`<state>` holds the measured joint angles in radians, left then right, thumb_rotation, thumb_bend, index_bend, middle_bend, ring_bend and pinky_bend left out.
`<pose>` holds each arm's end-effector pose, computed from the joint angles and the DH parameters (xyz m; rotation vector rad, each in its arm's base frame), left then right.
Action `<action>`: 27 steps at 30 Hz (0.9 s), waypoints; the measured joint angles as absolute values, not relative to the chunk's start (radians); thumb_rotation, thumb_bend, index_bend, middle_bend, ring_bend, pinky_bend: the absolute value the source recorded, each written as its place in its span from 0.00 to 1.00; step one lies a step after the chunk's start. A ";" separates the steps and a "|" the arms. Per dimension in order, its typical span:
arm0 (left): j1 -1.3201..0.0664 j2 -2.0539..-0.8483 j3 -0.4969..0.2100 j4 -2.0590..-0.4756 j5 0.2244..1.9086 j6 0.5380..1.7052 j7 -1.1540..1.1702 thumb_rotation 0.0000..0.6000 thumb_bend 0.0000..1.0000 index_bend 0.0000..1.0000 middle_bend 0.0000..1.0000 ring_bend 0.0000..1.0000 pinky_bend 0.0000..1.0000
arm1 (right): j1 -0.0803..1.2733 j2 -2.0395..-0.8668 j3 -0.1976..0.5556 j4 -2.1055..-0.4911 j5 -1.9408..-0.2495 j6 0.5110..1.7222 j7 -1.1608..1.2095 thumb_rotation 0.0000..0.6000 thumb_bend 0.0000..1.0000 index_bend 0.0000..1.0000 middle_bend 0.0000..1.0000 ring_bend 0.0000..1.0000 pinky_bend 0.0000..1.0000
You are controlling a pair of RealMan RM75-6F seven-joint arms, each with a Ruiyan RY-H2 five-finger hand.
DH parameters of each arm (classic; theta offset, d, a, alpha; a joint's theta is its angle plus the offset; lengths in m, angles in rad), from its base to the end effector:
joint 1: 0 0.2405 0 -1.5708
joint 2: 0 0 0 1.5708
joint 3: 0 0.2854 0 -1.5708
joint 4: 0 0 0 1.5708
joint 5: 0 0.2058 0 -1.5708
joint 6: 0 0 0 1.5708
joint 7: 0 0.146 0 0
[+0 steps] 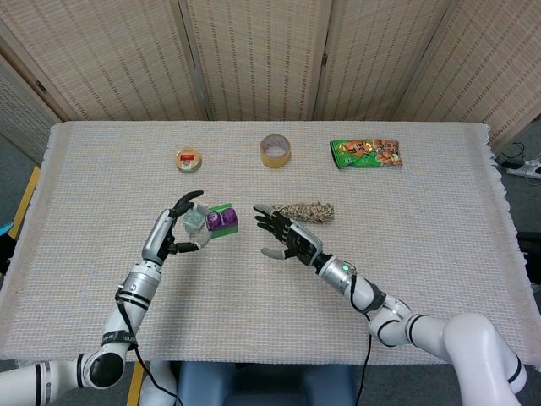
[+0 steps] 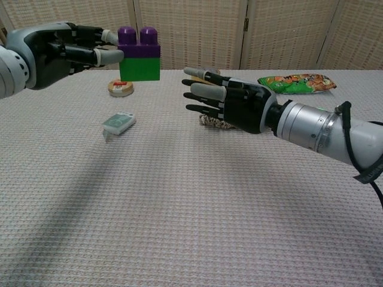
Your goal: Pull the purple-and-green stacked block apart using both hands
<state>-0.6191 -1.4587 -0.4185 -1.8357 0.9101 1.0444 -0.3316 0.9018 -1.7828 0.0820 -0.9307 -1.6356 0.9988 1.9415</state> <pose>-0.1316 0.3501 0.0498 -1.1031 -1.9037 -1.6076 -0.1325 -0.3953 -0.0714 -0.9550 2.2507 -1.4510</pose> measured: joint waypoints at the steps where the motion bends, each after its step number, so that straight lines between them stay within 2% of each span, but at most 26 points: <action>1: -0.618 -1.465 -0.417 -1.836 0.913 1.045 -0.336 1.00 0.55 0.65 0.16 0.00 0.01 | 0.904 -1.783 0.078 -0.927 -1.637 1.004 1.953 1.00 0.29 0.07 0.00 0.00 0.00; 11: -0.635 -1.526 -0.407 -1.831 0.921 1.043 -0.334 1.00 0.55 0.65 0.17 0.00 0.02 | 0.925 -1.803 0.053 -0.889 -1.646 1.022 2.034 1.00 0.29 0.09 0.00 0.00 0.00; 17: -0.644 -1.550 -0.409 -1.824 0.918 1.042 -0.329 1.00 0.55 0.65 0.18 0.00 0.03 | 0.944 -1.817 0.045 -0.877 -1.649 1.031 2.054 1.00 0.29 0.14 0.00 0.00 0.00; 27: -0.645 -1.563 -0.409 -1.837 0.911 1.026 -0.337 1.00 0.55 0.65 0.19 0.01 0.05 | 0.956 -1.823 0.051 -0.889 -1.628 1.025 2.014 1.00 0.29 0.40 0.00 0.00 0.00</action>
<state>-0.6454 -1.5628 -0.4091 -1.8368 0.9114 1.0259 -0.3373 0.9556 -1.8229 0.0512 -0.8894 -1.6276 1.0254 2.0140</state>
